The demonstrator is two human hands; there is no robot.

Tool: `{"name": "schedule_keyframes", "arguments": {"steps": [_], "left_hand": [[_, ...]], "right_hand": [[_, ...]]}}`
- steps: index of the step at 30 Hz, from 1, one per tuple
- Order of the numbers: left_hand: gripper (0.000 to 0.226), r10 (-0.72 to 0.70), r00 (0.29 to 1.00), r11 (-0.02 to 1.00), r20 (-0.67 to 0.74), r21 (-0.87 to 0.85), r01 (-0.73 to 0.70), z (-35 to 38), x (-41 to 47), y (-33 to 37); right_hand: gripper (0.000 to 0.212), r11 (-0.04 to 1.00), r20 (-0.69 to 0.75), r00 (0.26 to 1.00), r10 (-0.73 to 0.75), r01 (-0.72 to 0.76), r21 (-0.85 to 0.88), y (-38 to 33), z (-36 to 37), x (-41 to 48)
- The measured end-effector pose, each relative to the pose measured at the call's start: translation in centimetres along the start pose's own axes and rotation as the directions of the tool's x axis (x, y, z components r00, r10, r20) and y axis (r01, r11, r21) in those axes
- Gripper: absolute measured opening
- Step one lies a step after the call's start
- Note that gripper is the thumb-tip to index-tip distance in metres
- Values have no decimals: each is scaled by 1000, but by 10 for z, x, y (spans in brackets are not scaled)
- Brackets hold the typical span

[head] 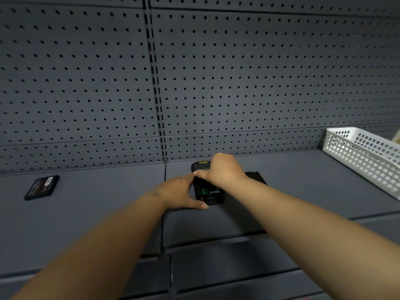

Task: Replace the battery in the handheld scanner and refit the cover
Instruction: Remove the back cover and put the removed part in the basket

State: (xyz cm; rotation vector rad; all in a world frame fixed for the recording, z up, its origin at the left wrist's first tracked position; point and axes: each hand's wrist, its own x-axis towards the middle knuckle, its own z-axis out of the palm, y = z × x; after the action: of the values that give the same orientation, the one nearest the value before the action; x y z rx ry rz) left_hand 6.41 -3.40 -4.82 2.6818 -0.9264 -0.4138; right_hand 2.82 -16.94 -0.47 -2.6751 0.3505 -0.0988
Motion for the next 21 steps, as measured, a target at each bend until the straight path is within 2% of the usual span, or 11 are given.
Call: {"name": "schedule_keyframes", "arguments": {"steps": [3, 6, 11, 15, 17, 21], "left_hand": [[97, 18, 1000, 1000, 24, -2, -18, -5, 1, -4], [77, 33, 999, 999, 6, 43, -33, -16, -2, -5], [53, -15, 980, 987, -199, 154, 46, -37, -3, 3], [41, 11, 923, 942, -385, 315, 120, -44, 4, 30], [39, 45, 904, 920, -426, 369, 128, -43, 10, 47], [38, 70, 887, 896, -457, 419, 146, -33, 25, 82]], "right_hand": [[44, 999, -28, 999, 39, -38, 34, -1, -8, 0], [45, 994, -89, 993, 81, -73, 87, 4, -22, 2], [46, 979, -164, 974, 158, -133, 155, 23, -45, 8], [34, 979, -208, 965, 162, -131, 155, 48, -51, 12], [29, 980, -215, 965, 151, -117, 163, 61, -56, 13], [34, 982, -232, 965, 126, -89, 164, 93, -70, 13]]}}
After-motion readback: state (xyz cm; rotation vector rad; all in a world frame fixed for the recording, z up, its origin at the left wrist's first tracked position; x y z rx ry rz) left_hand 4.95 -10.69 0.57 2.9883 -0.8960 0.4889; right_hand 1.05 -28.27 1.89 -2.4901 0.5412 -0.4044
